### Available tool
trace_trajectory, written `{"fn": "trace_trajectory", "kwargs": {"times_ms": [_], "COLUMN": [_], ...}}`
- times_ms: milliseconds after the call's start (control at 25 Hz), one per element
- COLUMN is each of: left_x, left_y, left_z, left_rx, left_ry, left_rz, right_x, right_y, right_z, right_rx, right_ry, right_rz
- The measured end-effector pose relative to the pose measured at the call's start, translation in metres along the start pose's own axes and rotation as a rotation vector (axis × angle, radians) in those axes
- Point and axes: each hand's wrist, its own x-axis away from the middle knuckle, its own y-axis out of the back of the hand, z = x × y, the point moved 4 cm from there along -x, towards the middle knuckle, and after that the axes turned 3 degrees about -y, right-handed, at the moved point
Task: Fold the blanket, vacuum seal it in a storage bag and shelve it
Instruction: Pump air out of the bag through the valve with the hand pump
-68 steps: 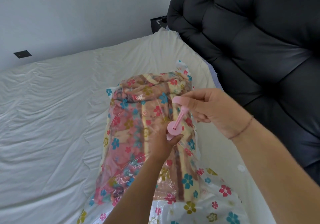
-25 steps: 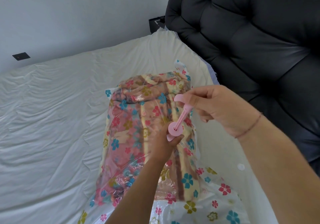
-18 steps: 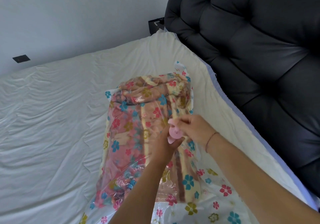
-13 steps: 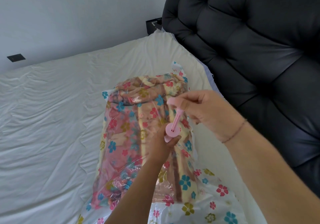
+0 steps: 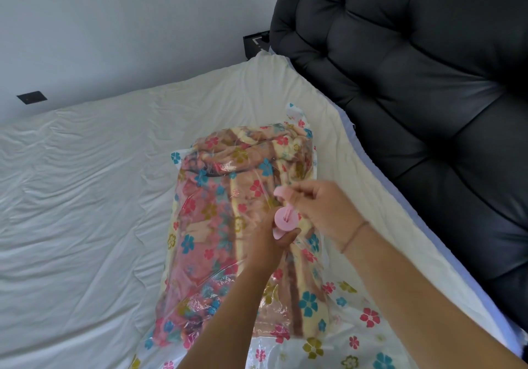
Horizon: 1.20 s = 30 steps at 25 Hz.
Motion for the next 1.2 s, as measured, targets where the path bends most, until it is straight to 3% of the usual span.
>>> {"fn": "trace_trajectory", "kwargs": {"times_ms": [80, 120, 360, 520, 600, 760, 840, 1040, 1200], "left_x": [0.002, 0.002, -0.002, -0.001, -0.002, -0.004, -0.004, -0.001, -0.002], "left_y": [-0.003, -0.002, 0.006, -0.002, -0.003, 0.001, 0.002, -0.007, -0.003], "left_z": [0.003, 0.003, 0.004, -0.001, -0.004, -0.001, 0.0, -0.001, 0.001], "left_rx": [-0.026, -0.026, -0.017, -0.013, -0.018, -0.012, -0.013, -0.014, 0.007], "left_ry": [-0.023, -0.029, 0.044, -0.014, -0.029, -0.012, -0.011, -0.035, -0.011], "left_rz": [0.022, 0.012, -0.013, 0.016, 0.006, -0.004, -0.002, 0.004, -0.014], "right_x": [-0.003, -0.003, 0.005, -0.009, -0.009, 0.007, 0.005, -0.01, 0.004], "right_y": [-0.016, -0.017, 0.018, -0.006, -0.009, 0.023, 0.03, -0.009, 0.017], "right_z": [-0.034, -0.037, 0.043, -0.024, -0.031, 0.04, 0.043, -0.039, 0.024], "right_rx": [0.059, 0.048, -0.169, 0.031, 0.02, -0.123, -0.176, 0.018, -0.053], "right_ry": [-0.175, -0.179, 0.095, -0.162, -0.213, 0.023, 0.057, -0.234, -0.016], "right_rz": [0.004, 0.021, 0.05, -0.001, 0.002, 0.049, 0.051, 0.012, 0.009]}}
